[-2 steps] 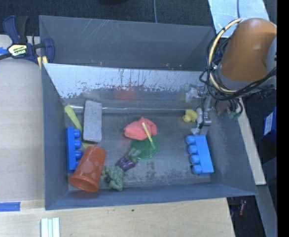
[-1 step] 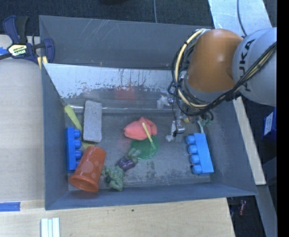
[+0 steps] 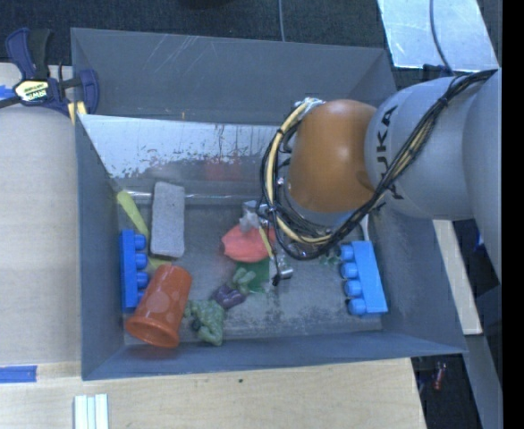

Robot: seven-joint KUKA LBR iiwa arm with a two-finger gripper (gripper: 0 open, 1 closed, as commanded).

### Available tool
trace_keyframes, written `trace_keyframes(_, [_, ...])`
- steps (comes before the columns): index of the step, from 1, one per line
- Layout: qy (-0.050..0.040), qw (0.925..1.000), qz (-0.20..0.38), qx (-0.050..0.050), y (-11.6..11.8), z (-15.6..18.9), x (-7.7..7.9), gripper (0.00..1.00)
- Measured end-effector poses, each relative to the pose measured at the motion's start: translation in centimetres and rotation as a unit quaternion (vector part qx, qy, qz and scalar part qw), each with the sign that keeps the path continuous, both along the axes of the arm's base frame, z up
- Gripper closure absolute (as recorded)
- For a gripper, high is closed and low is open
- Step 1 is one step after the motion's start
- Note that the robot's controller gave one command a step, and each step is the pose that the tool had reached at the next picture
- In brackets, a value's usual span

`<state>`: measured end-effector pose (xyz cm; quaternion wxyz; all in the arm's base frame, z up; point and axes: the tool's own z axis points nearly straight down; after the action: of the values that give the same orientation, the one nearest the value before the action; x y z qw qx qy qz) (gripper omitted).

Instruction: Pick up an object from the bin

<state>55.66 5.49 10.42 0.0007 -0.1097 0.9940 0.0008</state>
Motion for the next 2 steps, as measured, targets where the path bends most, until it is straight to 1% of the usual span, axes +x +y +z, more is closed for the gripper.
trace_keyframes(1, [-0.0087, 0.9925, -0.122, 0.000, 0.4, -2.4, 2.7, 0.00])
trace_keyframes(2, [-0.0102, 0.9959, -0.090, 0.000, -1.4, -3.2, 4.5, 1.00])
